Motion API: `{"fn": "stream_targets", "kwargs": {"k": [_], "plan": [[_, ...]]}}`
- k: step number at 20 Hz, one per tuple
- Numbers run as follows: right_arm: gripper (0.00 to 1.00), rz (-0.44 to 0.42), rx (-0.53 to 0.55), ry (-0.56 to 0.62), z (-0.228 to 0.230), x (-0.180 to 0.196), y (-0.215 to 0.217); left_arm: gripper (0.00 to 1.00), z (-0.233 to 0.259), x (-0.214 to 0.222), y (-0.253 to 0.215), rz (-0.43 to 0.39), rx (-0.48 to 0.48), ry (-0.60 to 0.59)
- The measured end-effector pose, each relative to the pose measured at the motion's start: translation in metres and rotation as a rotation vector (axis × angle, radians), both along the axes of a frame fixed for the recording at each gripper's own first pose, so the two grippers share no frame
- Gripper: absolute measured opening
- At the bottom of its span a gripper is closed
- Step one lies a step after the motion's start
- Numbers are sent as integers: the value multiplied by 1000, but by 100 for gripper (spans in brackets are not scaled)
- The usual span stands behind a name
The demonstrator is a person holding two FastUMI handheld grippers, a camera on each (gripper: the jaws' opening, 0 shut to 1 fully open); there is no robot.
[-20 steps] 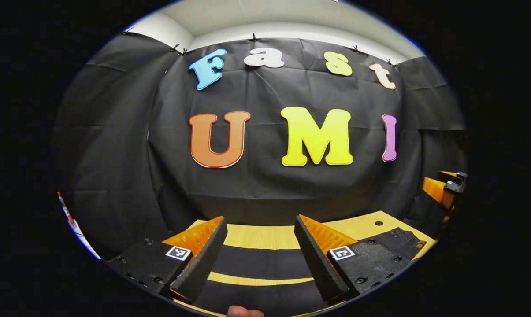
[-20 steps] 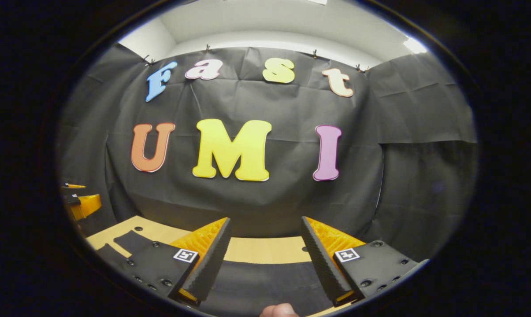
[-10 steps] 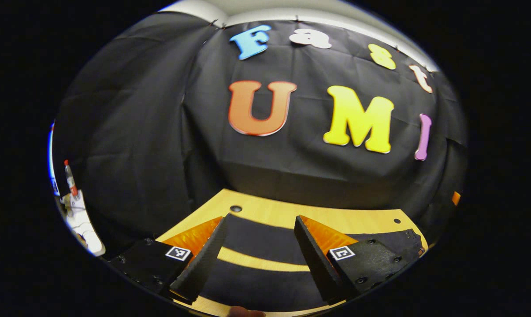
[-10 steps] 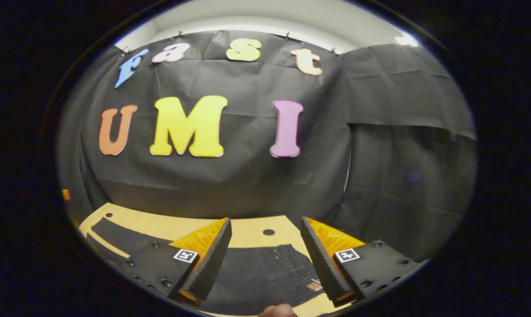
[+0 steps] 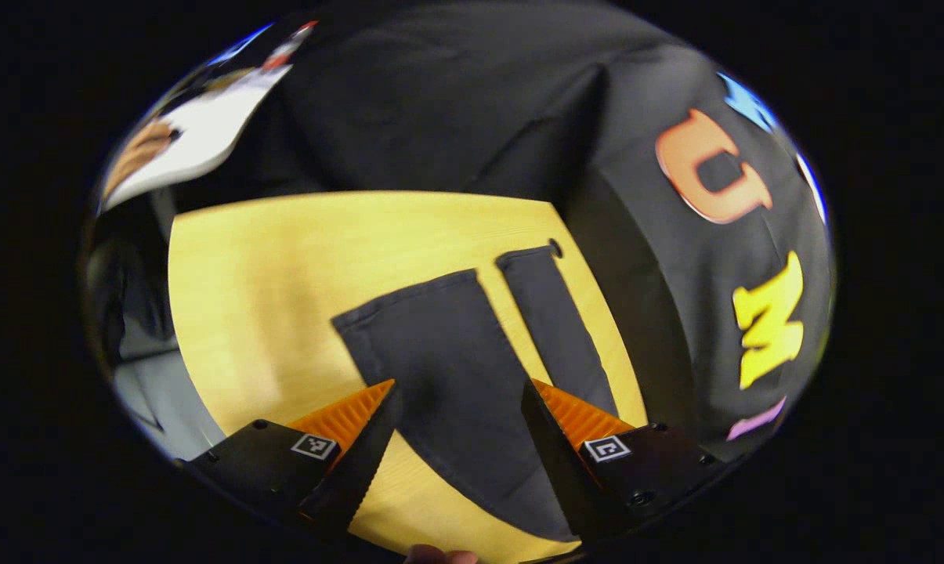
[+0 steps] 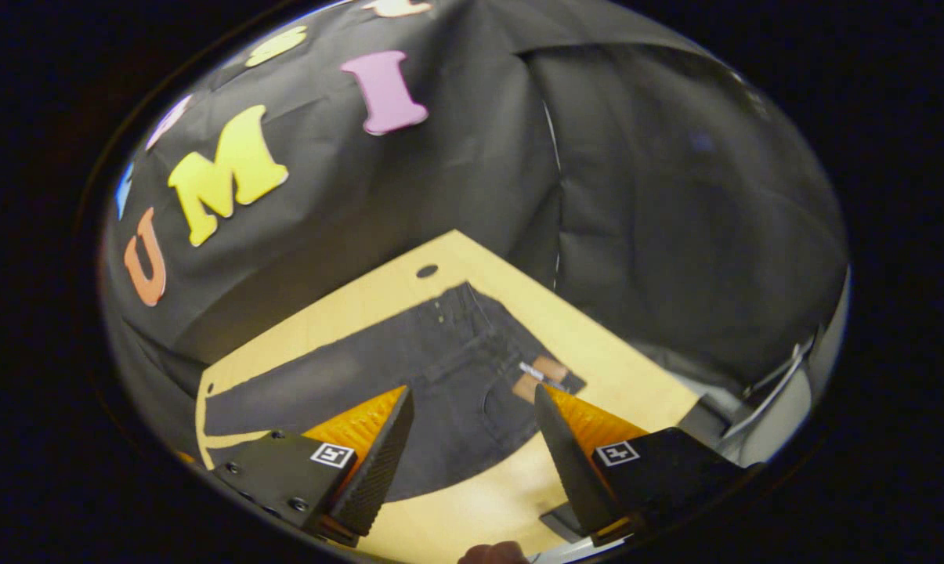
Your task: Grasp the waist and the cuffs of the jeans and fold them to make the two legs overlap; first hold the waist and fold one-third of the jeans toward the cuffs, then hold the cuffs and fold the remaining one-third in the same direction to finish folding.
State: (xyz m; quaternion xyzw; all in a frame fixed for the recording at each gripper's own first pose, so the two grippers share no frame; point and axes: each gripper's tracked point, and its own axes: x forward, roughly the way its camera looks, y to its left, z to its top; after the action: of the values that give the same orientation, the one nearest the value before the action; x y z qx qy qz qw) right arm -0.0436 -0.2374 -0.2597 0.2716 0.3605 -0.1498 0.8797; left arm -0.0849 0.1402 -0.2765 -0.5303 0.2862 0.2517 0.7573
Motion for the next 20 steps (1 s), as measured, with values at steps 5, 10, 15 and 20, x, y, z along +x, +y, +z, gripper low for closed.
{"fn": "stream_targets", "kwargs": {"k": [5, 10, 15, 20], "plan": [[95, -160, 194, 101, -50, -20, -18, 98, -13, -1, -9, 121, -160, 44], [95, -264, 354, 140, -74, -10, -17, 98, -27, 6, -1, 136, -159, 66], [92, -344, 443, 161, -93, 5, -25, 98, -28, 22, 5, 135, -150, 56], [92, -386, 439, 149, -95, 34, -31, 100, -27, 39, 5, 150, -173, 37]]}}
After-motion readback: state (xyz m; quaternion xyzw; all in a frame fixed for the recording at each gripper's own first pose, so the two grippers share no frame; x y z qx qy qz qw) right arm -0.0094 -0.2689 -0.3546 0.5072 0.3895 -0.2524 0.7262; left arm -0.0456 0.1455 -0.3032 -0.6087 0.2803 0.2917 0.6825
